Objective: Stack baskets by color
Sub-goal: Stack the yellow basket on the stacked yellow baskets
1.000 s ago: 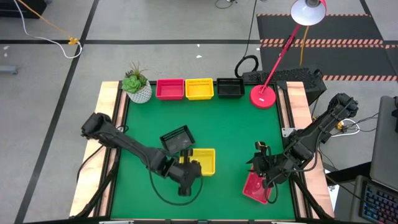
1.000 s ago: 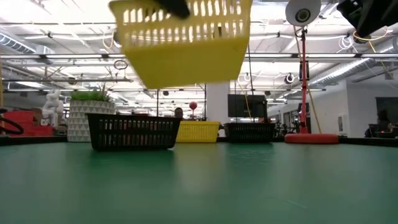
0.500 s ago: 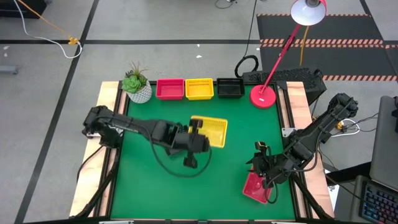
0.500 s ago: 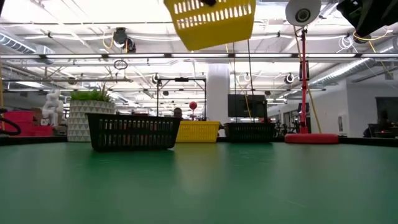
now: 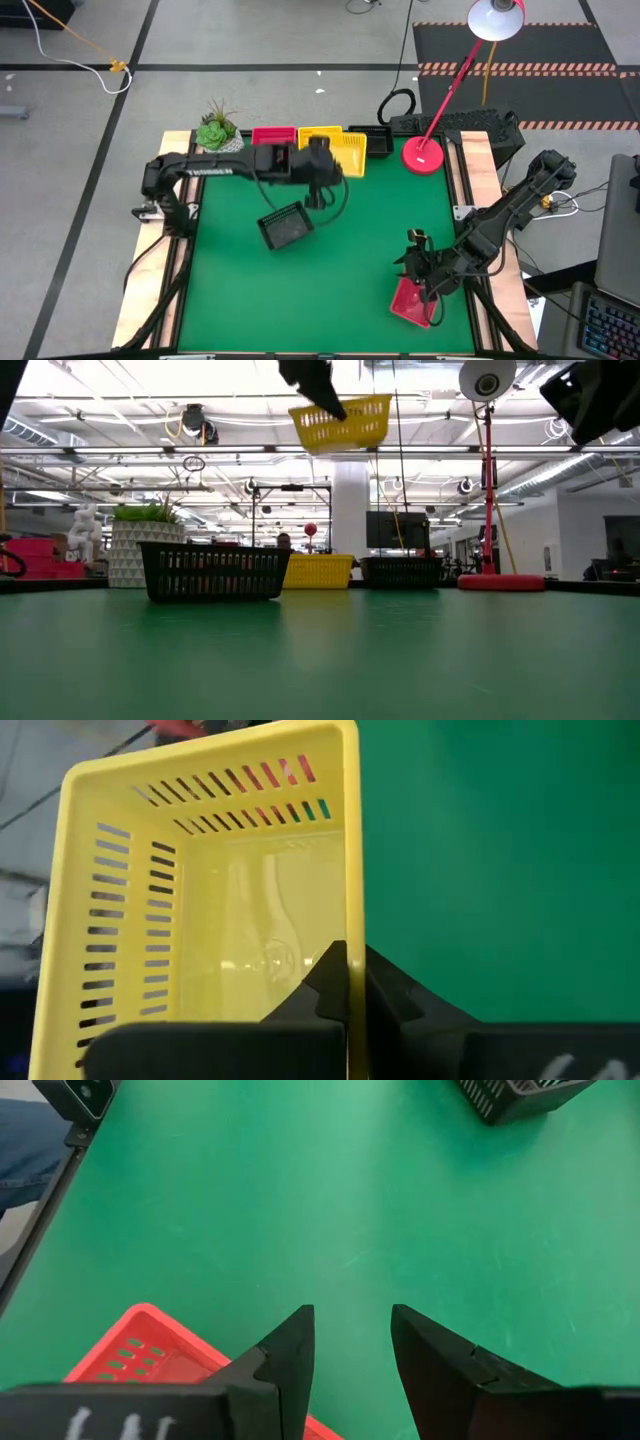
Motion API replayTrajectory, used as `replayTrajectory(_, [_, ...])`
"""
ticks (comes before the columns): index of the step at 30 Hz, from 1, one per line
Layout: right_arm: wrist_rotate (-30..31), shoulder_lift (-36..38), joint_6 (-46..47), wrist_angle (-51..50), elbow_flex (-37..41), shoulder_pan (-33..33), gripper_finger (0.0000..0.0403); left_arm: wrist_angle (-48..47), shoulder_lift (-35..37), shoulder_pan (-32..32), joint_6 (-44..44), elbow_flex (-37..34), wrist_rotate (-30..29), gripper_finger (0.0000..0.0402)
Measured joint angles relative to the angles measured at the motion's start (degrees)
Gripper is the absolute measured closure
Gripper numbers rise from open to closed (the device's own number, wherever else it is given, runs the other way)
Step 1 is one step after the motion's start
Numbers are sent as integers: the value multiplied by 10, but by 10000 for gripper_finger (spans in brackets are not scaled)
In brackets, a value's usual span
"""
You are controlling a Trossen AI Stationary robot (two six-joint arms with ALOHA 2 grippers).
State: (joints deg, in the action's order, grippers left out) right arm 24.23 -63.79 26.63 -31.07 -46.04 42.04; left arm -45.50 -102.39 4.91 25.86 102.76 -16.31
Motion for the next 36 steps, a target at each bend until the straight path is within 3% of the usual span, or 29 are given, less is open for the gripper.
replayTrajectory(4, [-1, 0, -1, 5, 0, -6, 275, 21, 0, 57, 24, 0, 8, 388])
replayTrajectory(14, [-2, 0, -5, 11, 0, -7, 275, 82, 0, 156, 71, -24, 109, 386])
replayTrajectory(31, [-3, 0, -5, 11, 0, -7, 275, 256, -1, 216, 108, -205, 117, 395])
replayTrajectory(36, [-3, 0, -5, 11, 0, -7, 275, 294, -1, 223, 101, -250, 120, 382])
